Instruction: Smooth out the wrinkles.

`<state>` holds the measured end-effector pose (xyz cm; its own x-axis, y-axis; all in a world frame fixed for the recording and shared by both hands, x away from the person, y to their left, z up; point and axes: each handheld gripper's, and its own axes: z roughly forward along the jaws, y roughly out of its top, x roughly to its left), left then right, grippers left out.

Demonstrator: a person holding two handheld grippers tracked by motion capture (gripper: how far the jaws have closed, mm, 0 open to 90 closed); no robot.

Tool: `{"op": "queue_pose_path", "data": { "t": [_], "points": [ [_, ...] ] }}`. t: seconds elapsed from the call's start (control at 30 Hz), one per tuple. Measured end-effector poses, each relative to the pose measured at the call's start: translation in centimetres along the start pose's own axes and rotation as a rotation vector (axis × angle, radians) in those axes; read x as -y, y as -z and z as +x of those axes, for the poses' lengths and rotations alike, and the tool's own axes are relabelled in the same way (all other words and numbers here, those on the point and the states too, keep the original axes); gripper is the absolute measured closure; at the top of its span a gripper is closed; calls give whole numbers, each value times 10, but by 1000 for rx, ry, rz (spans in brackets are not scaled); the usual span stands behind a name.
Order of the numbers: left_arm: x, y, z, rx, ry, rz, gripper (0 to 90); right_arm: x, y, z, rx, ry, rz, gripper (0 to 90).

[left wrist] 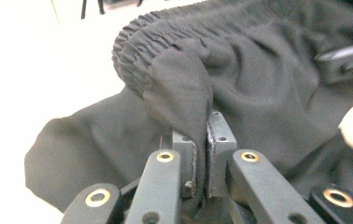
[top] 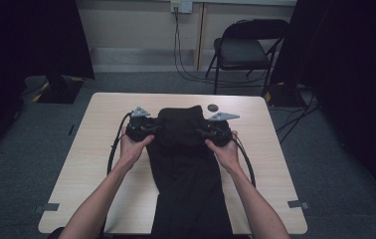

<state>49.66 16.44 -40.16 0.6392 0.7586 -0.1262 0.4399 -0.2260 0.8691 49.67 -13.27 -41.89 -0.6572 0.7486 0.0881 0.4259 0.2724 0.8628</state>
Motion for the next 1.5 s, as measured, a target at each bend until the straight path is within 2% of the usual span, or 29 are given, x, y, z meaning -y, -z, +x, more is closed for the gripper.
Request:
{"op": "queue_pose_path", "data": {
  "t": [0.1,0.17,0.23,0.3,0.4,0.47,0.53,0.57,0.67,0.77,0.8,0.87,0.93,1.0,1.03,1.1,1.13,1.17,1.2,1.23,1.27,1.3,1.37,1.5],
  "points": [
    [-27,24,-9,11,-26,-82,851,-27,20,1,3,22,-68,809],
    [-40,42,-18,29,-42,-133,849,-43,36,4,2,36,-111,816],
    [-48,59,-29,50,-63,-171,848,-54,54,9,-3,56,-151,817],
    [-49,75,-43,75,-71,-188,846,-59,73,16,-17,61,-190,819],
    [-33,95,-64,122,-101,-199,844,-52,100,28,-45,82,-221,820],
    [-13,97,-75,135,-112,-150,844,-36,112,37,-63,92,-203,821],
    [14,93,-82,169,-88,-94,843,-13,118,45,-78,95,-162,822],
    [28,89,-85,174,-91,-56,843,1,118,49,-85,94,-133,822],
    [69,73,-91,193,-87,68,841,46,113,59,-109,82,-26,822],
    [94,55,-97,197,-94,200,838,89,99,67,-123,75,102,819],
    [100,49,-99,193,-103,223,837,100,95,68,-126,67,134,817],
    [110,36,-100,192,-118,279,836,115,88,71,-131,68,190,813],
    [116,24,-101,171,-151,334,827,122,81,74,-130,103,234,809],
    [116,15,-100,152,-155,351,825,128,70,74,-129,99,268,808],
    [115,11,-99,136,-165,349,823,129,66,74,-126,115,263,808],
    [112,5,-92,107,-160,340,823,125,60,72,-113,129,257,810],
    [108,0,-87,89,-155,337,822,124,56,69,-107,121,246,810],
    [108,0,-87,89,-155,337,822,122,50,64,-105,108,233,811],
    [105,-5,-81,68,-155,329,822,122,50,64,-105,108,233,811],
    [99,-16,-71,35,-154,319,821,116,39,57,-77,107,219,812],
    [99,-16,-71,35,-154,319,822,116,39,57,-77,107,219,812],
    [94,-27,-61,7,-135,295,822,111,27,49,-55,105,199,812],
    [90,-37,-48,-13,-87,262,822,105,16,41,-45,80,187,812],
    [80,-54,-31,-57,-86,240,811,93,-5,27,-3,74,170,811]
  ]
}}
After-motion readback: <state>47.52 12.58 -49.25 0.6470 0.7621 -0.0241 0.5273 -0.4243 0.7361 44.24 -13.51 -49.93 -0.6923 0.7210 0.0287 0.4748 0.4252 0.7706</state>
